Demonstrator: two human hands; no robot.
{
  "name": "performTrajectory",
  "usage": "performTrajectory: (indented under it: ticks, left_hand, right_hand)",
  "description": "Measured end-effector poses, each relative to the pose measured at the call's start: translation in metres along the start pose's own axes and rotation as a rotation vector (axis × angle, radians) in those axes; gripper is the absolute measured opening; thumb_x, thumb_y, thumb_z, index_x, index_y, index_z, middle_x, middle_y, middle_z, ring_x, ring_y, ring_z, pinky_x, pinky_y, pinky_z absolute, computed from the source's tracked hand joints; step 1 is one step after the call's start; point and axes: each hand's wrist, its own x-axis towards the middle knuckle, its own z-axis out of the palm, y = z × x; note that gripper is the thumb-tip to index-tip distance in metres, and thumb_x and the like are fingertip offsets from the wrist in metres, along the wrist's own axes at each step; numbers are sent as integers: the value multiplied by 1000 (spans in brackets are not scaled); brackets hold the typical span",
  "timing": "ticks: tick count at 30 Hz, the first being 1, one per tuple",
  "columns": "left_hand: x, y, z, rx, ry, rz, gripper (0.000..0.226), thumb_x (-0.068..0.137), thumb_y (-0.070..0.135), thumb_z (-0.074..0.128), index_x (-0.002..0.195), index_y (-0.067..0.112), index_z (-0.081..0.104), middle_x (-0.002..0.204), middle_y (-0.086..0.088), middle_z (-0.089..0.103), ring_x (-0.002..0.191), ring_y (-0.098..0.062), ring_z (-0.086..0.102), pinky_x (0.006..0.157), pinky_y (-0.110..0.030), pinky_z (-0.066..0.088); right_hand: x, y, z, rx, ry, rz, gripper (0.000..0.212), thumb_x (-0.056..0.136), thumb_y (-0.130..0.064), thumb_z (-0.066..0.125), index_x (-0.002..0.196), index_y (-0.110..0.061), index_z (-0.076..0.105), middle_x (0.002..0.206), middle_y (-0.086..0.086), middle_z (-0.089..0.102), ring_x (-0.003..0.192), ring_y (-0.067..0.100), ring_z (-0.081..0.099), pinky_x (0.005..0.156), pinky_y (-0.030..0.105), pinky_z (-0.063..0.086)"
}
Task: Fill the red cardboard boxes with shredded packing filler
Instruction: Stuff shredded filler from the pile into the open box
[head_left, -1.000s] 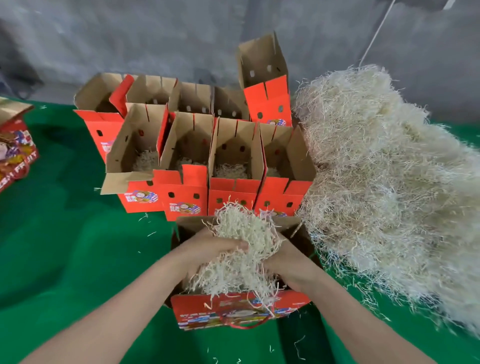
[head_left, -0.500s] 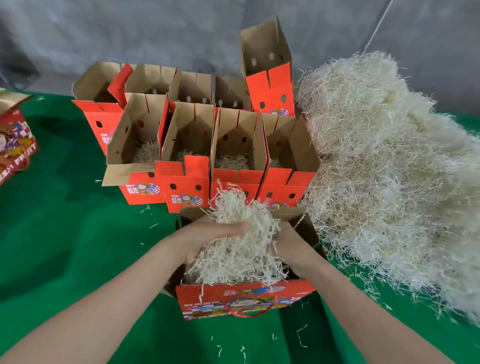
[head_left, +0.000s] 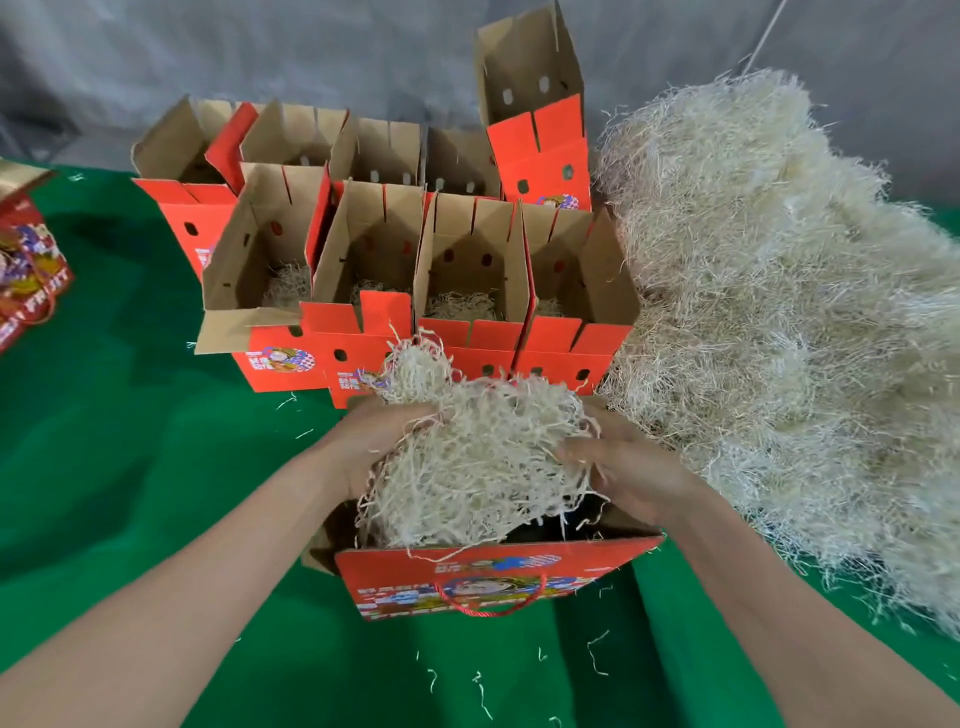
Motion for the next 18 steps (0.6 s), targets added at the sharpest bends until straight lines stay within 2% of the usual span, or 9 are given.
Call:
performTrajectory:
  ticks: [2,3,6,9,11,12,15,16,18]
  left_hand:
    - [-5,1,15,-59,-62,7,41,77,34,72,105,10,56,95,3,61,90,-18,57,79,-34,46]
    - [-7,0,22,-70,-84,16,34,76,34,73,99,12,60,88,3,64,89,-19,59,83,-36,48]
    - [-11,-3,22,-51,-103,52,66,63,40,79,116,8,57,94,0,70,96,-20,63,92,-39,49]
    - [-14,-4,5,-52,-79,110,99,42,45,79,128,3,50,109,3,65,97,-12,60,84,-27,51]
    - [-12,-4,-6,-70,-48,107,104,44,45,77,135,6,43,119,3,55,93,-12,53,87,-26,40]
    - [-11,-5,-10,-91,-45,106,104,46,44,78,135,5,40,120,5,51,89,-12,53,86,-26,36]
    - [-13,-5,-10,-124,-76,91,141,21,57,88,140,4,34,138,-19,44,124,-34,46,108,-45,30]
    - [-15,-6,-4,-141,-90,92,151,10,60,87,141,6,33,141,-18,43,127,-36,43,108,-53,32]
    - [-16,-10,6,-208,-130,71,157,7,62,86,143,7,30,142,-16,42,130,-34,40,109,-53,29]
  right_hand:
    - [5,5,16,-116,-141,7,76,66,-10,77,128,-30,39,119,-15,58,113,6,55,103,31,35]
    - [10,9,23,-172,-134,-11,71,69,-2,75,127,-26,43,121,-8,60,116,11,54,100,28,40]
    - [17,10,22,-198,29,-55,51,78,13,60,124,-6,50,112,8,65,105,20,62,91,32,50]
    - [9,2,-1,-100,132,-110,50,80,14,57,117,-19,50,89,-11,69,90,9,66,79,29,55]
    - [4,-2,-11,-109,187,-158,35,82,10,56,102,-18,57,82,-10,70,85,12,67,72,31,55]
    - [3,-2,-13,-88,187,-173,40,83,9,55,108,-22,54,85,-9,71,85,15,68,72,30,55]
    - [-1,-1,-10,28,-2,-146,49,79,-2,62,110,-38,48,101,-8,69,87,5,67,78,25,50]
    - [-1,1,-5,1,-103,-118,53,73,-5,66,114,-35,50,111,-5,66,97,7,65,85,26,49]
    - [4,10,11,-81,-193,-112,66,70,2,66,123,-32,46,121,-6,60,109,8,59,88,21,48]
